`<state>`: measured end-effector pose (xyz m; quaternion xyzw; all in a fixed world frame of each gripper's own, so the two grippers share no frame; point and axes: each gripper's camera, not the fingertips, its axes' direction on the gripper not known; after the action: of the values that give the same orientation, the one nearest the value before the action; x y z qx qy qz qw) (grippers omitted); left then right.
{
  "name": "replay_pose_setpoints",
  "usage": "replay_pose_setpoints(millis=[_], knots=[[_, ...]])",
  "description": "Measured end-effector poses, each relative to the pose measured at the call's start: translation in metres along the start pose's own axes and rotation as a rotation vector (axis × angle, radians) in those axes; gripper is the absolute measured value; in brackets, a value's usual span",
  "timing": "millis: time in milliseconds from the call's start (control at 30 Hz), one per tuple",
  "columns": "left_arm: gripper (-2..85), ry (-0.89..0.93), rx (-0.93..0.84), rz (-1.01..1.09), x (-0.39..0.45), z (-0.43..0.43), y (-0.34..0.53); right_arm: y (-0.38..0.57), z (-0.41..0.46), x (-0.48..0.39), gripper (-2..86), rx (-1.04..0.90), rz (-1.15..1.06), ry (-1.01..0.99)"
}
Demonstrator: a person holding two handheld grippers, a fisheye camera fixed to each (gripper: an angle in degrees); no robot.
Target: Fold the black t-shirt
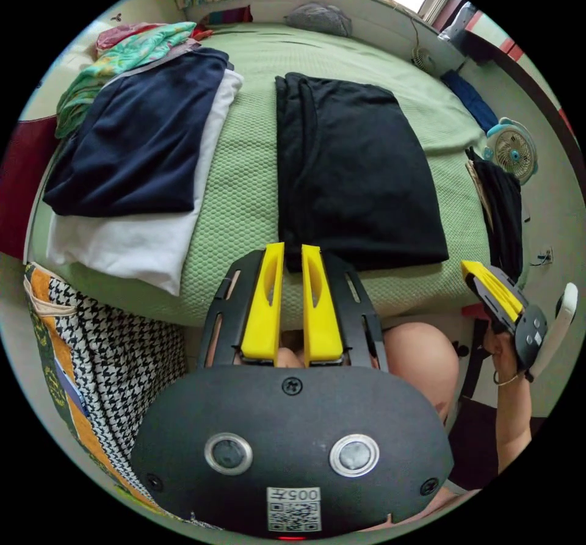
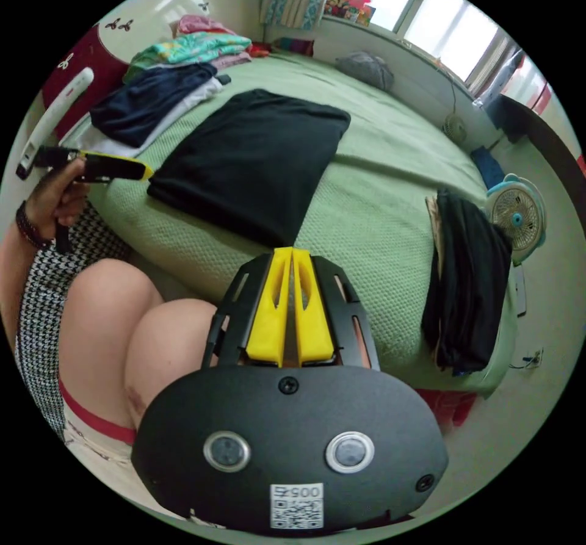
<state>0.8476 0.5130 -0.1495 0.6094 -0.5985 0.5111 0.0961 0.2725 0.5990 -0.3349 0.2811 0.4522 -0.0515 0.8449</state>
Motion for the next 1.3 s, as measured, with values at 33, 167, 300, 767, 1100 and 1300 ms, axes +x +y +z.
replay_pose_setpoints(millis=[33,167,300,767,1100,1300], knots=[[6.3,0.001,0.017,0.003,0.002,-0.002,0.002,-0.003,-0.001,0.0,-1.0,0.009,0.001,0.007],[6.8,0.039,0.045,0.032,0.012,0.001,0.001,-0.028,0.012,0.003,-1.0,-0.001,0.025,-0.019],[7.2,0.007,-0.041,0.028,0.018,0.03,-0.002,-0.03,0.047,0.008,-0.9,-0.124,0.056,-0.093],[4.5,0.002,-0.074,0.02,0.008,0.04,0.054,-0.019,0.036,0.03,-0.9,-0.188,0.038,-0.172],[9.5,0.0,0.09,0.018,-0.009,-0.007,0.089,-0.006,0.023,0.051,-0.9,-0.158,0.039,-0.216],[12.4,0.006,0.067,0.029,-0.019,-0.011,0.08,-0.007,0.004,0.072,-1.0,-0.058,0.052,-0.235]])
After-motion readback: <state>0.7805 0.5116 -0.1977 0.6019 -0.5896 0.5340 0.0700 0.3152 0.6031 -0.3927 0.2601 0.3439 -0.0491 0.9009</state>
